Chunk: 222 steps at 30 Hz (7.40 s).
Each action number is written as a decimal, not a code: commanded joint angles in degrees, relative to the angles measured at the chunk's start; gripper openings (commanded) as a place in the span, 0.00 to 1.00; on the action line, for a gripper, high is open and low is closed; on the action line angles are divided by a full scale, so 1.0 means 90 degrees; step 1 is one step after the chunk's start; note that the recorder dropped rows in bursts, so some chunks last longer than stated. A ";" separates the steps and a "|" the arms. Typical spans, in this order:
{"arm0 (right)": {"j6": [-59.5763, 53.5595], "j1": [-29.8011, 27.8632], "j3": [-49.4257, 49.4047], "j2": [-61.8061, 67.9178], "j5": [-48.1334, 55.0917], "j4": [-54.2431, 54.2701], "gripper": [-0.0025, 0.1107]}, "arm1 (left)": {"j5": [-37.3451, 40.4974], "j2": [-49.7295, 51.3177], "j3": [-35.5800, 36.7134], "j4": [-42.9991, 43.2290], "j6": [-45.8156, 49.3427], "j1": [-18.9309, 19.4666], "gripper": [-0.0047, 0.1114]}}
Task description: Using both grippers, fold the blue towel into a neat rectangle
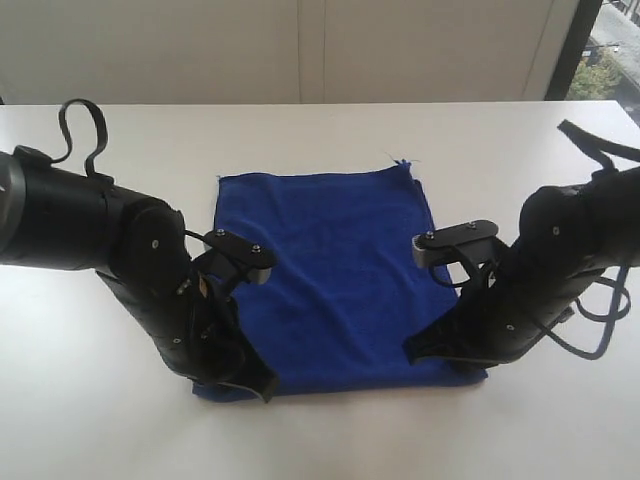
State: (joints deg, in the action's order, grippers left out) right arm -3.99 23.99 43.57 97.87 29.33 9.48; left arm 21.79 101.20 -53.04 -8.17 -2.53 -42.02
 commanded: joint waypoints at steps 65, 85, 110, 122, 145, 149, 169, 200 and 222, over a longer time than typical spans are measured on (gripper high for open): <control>-0.7419 0.0002 -0.0107 0.0096 0.0440 0.0111 0.21 | 0.0726 -0.0254 0.0178 0.0716 0.3656 -0.0155 0.15; -0.7315 0.0153 -0.0107 -0.1009 0.1366 0.0349 0.02 | 0.2013 -0.0943 0.0178 0.1024 0.3722 -0.0197 0.04; -0.4319 0.1000 0.0376 -0.2257 0.1426 -0.1414 0.02 | 0.3161 -0.1915 -0.1032 0.1660 0.3295 -0.0227 0.04; -0.2546 0.1000 0.0417 -0.1915 -0.0155 -0.3508 0.02 | 0.1897 -0.1483 -0.1032 0.3557 0.2236 -0.0214 0.04; -0.0498 0.0351 0.1095 -0.0407 -0.1308 -0.5968 0.02 | 0.0067 -0.0716 -0.1044 0.5296 0.1082 0.0370 0.04; -0.0498 0.0185 0.1292 -0.0076 -0.1505 -0.5968 0.02 | -0.0226 -0.0577 -0.1044 0.5282 0.1082 0.0581 0.04; -0.0466 0.0130 0.1378 0.0196 -0.2084 -0.5992 0.48 | -0.0195 -0.0402 -0.1064 0.5307 0.0784 0.0596 0.47; 0.0810 -0.0451 0.2318 0.0681 0.1699 -0.1424 0.02 | 0.2769 0.0373 -0.2677 0.1227 -0.1028 0.1551 0.04; 0.0589 -0.0451 0.2114 0.1323 0.1462 -0.0663 0.02 | 0.2463 0.0373 -0.2548 0.1394 -0.1249 0.1551 0.04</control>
State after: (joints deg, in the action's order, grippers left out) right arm 2.53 20.30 62.75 109.50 41.77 1.64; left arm 43.38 104.93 -76.38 4.29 -13.19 -28.06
